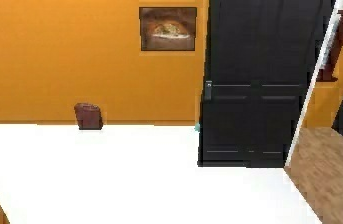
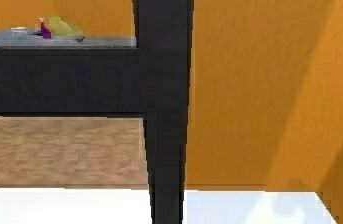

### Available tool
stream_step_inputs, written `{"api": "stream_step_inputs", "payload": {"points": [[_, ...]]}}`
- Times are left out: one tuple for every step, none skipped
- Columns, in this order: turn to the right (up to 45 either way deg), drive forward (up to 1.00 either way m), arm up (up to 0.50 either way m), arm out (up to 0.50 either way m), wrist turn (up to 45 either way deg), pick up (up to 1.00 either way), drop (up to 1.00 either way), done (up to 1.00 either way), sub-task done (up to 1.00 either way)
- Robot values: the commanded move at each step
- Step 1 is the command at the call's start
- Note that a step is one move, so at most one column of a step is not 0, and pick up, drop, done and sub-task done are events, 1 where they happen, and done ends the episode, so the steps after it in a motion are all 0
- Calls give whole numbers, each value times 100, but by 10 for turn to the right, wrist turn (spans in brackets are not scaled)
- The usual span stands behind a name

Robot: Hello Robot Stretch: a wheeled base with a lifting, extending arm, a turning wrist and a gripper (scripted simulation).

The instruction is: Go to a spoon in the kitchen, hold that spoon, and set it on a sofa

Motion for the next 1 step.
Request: {"api": "stream_step_inputs", "payload": {"points": [[0,45,0,0,0,0,0,0,0]]}}
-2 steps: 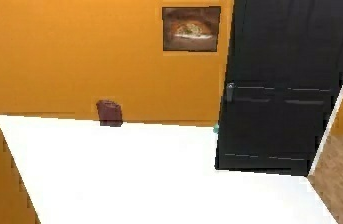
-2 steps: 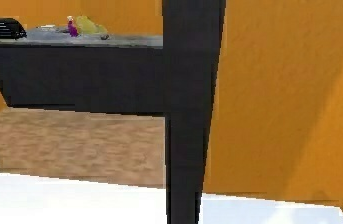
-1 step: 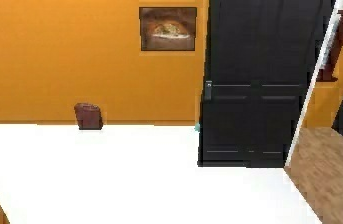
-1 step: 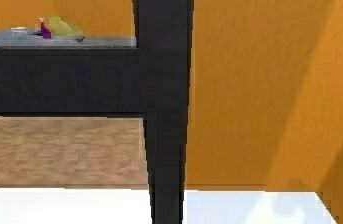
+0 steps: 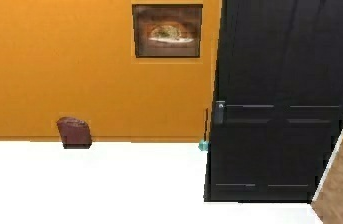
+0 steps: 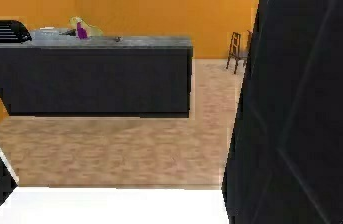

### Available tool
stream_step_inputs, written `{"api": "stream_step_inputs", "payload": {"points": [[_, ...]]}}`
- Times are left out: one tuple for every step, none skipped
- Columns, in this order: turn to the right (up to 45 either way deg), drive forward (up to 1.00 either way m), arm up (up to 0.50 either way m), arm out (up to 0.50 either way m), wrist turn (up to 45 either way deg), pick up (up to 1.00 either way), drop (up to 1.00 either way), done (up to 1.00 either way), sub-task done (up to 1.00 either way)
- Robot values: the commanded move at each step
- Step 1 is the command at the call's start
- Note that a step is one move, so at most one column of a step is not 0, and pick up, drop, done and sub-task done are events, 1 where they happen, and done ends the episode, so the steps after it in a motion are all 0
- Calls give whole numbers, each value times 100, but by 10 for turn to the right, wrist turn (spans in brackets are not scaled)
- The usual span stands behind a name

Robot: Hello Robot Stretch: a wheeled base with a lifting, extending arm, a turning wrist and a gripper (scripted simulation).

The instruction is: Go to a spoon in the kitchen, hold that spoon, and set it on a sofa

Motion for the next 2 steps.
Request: {"api": "stream_step_inputs", "payload": {"points": [[450,0,0,0,0,0,0,0,0],[450,0,0,0,0,0,0,0,0]]}}
